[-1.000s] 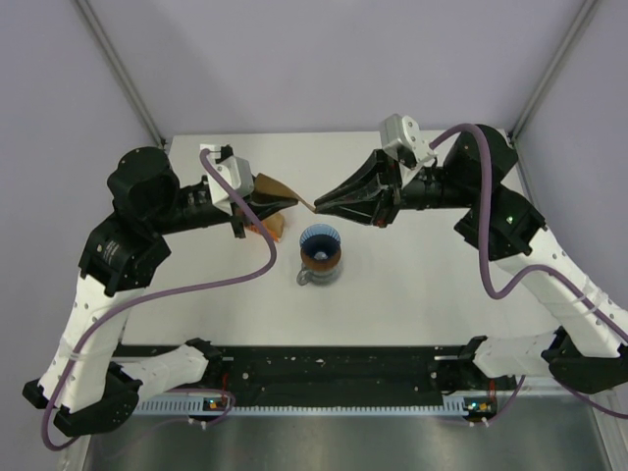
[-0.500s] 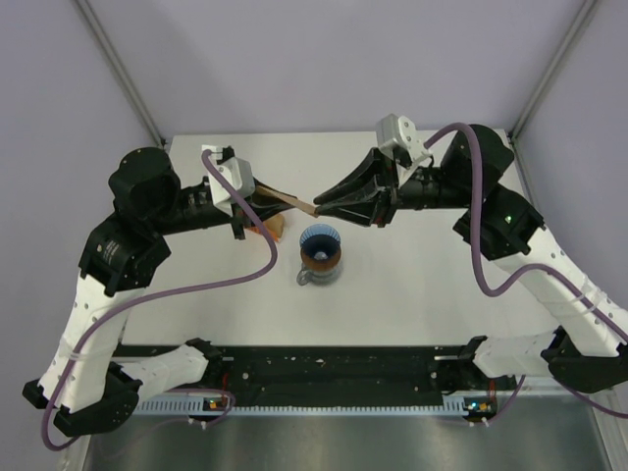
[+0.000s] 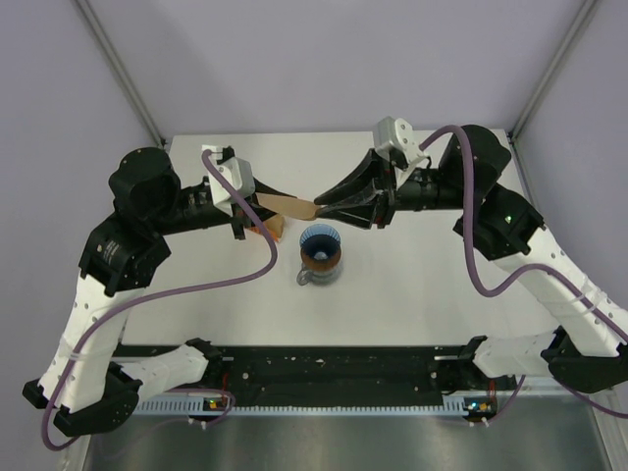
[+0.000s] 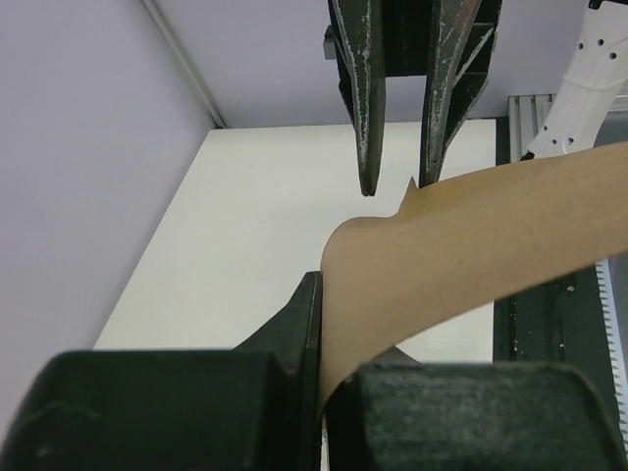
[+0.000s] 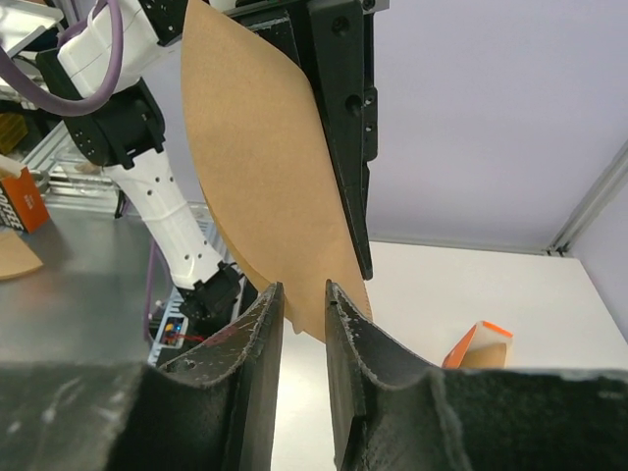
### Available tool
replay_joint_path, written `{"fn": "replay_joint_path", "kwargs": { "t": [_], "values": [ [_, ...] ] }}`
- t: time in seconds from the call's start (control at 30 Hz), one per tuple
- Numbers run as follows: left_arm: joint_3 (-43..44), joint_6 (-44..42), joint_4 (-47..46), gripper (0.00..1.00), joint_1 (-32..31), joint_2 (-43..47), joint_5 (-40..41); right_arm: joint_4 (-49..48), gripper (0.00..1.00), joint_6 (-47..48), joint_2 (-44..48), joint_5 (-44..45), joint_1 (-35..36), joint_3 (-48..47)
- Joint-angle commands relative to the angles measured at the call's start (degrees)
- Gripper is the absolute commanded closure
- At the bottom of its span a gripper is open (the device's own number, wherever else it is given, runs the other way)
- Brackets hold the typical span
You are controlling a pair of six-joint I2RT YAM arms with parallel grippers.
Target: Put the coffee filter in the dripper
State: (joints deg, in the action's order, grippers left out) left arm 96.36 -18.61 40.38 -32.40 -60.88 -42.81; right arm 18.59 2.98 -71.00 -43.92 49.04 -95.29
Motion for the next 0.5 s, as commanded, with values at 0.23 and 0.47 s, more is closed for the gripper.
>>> {"fn": "replay_joint_path", "kwargs": {
  "t": [0.23, 0.47],
  "values": [
    [1.73, 0.16, -1.18, 1.00, -0.29, 0.41, -1.23, 1.27, 0.74, 2.55, 0.87, 1.20, 0.80, -0.69],
    [1.73, 0.24, -1.27, 1.00, -0.29, 0.33, -1.40, 1.27, 0.71, 2.64, 0.69, 0.59, 0.80, -1.31]
  ]
}}
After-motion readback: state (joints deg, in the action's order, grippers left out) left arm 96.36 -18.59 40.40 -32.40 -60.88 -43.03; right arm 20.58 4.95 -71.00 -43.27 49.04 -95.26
